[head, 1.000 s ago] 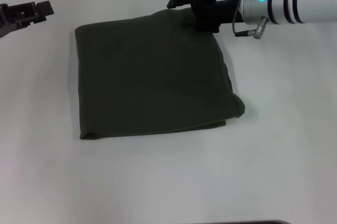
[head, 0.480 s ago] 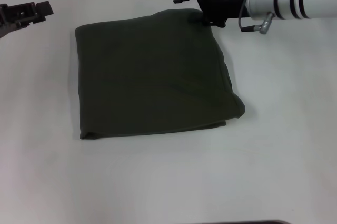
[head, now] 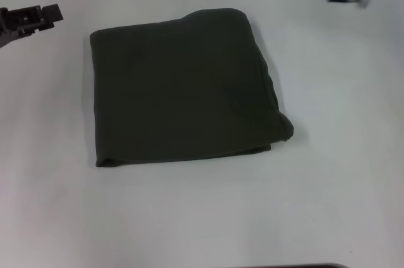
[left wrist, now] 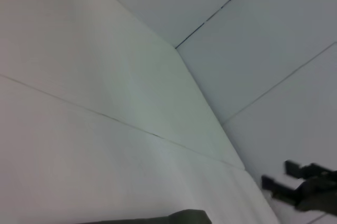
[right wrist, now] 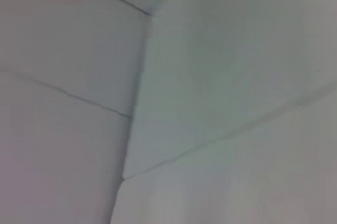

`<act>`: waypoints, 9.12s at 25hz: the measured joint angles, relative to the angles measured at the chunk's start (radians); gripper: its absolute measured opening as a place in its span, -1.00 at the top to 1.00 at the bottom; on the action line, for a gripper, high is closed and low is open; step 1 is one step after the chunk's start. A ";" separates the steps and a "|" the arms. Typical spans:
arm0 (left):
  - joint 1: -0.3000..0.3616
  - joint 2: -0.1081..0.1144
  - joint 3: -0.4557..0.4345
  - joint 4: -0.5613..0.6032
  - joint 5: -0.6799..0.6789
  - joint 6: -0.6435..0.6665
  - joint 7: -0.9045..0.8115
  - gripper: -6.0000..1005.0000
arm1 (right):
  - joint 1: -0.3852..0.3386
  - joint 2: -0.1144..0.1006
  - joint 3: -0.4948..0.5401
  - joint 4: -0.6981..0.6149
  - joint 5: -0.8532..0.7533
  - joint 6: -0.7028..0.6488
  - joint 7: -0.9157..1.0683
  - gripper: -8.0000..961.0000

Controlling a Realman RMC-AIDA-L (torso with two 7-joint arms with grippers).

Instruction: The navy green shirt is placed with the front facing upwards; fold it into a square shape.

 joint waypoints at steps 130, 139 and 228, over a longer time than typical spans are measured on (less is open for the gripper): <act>0.177 -0.121 0.061 -0.211 0.094 0.180 1.184 -0.64 | -0.475 0.044 -0.112 0.179 0.074 -0.607 -1.590 -0.30; 0.175 -0.121 0.063 -0.213 0.094 0.168 1.184 -0.64 | -0.470 0.044 -0.112 0.179 0.074 -0.607 -1.588 -0.30; 0.170 -0.120 0.064 -0.217 0.095 0.154 1.178 -0.64 | -0.463 0.044 -0.129 0.196 0.058 -0.589 -1.548 -0.30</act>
